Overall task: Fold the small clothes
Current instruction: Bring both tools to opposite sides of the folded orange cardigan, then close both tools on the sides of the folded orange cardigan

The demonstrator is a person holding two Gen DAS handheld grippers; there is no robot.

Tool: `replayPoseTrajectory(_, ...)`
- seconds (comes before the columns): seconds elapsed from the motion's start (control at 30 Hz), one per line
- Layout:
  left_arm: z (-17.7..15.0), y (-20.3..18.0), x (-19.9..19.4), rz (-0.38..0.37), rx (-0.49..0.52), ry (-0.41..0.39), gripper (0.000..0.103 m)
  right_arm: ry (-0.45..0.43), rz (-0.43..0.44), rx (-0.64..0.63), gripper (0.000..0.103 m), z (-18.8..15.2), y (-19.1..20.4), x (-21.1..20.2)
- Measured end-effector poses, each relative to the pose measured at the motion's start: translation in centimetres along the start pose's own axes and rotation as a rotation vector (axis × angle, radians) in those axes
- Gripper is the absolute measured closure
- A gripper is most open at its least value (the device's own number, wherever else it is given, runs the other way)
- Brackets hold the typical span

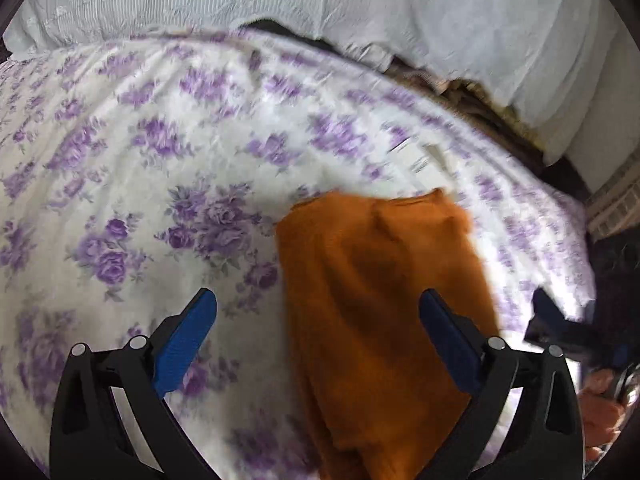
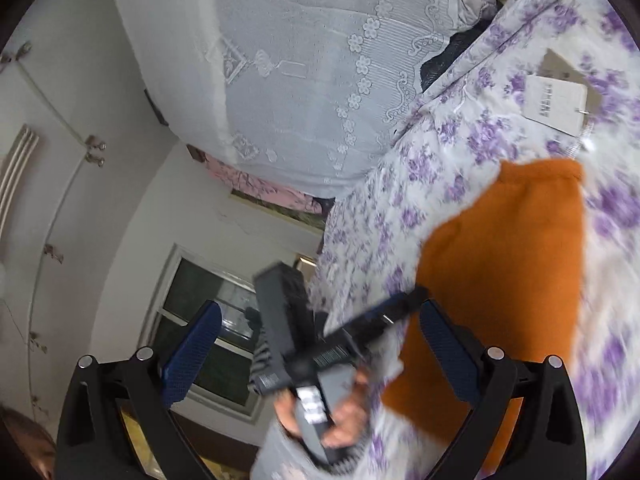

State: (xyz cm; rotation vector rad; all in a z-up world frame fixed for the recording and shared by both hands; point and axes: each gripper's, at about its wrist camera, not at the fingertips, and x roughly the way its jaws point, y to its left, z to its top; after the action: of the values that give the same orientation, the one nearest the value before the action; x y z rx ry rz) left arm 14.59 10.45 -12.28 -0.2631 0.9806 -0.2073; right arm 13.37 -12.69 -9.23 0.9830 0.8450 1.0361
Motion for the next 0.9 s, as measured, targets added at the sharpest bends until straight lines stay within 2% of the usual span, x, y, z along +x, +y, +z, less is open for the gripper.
replayPoseTrajectory(0.07, -0.5, 1.1, 2.3, -0.006, -0.029, 0.05, 0.004, -0.001, -0.067, 0.056, 0.003, 0.6, -2.5, 1.0)
replayPoseTrajectory(0.1, -0.8, 1.7, 2.5, -0.037, -0.041, 0.025, 0.004, -0.004, -0.078, 0.072, 0.004, 0.6, -3.6, 1.1)
replayPoseTrajectory(0.17, -0.6, 1.3, 2.5, -0.019, -0.016, 0.033, 0.004, -0.027, -0.024, 0.086, 0.004, 0.5, -4.9, 0.2)
replayPoseTrajectory(0.27, -0.7, 1.1, 2.2, -0.011, -0.014, 0.027, 0.004, -0.062, -0.001, 0.14, 0.003, 0.9, -5.0, -1.6)
replayPoseTrajectory(0.43, -1.0, 2.0, -0.6, -0.137, -0.079, 0.015, 0.005, -0.082, -0.029, 0.079, 0.003, 0.9, -2.9, -4.1)
replayPoseTrajectory(0.53, -1.6, 1.7, -1.4, -0.207, -0.075, 0.034, 0.005, -0.082, -0.145, 0.008, 0.003, 0.3, -1.6, -5.1)
replayPoseTrajectory(0.67, -2.9, 1.2, -0.9, -0.282, -0.077, 0.099, 0.005, -0.036, -0.292, -0.003, 0.003, -1.1, -2.4, -5.5)
replayPoseTrajectory(0.77, -3.9, 1.4, -0.6, -0.282, -0.088, 0.121, 0.005, -0.012, -0.344, 0.01, 0.003, -1.9, -3.3, -5.3)
replayPoseTrajectory(0.9, -4.4, 1.9, -0.6, -0.333, -0.123, 0.125, 0.005, 0.045, -0.388, 0.005, 0.003, -2.9, -3.9, -4.3)
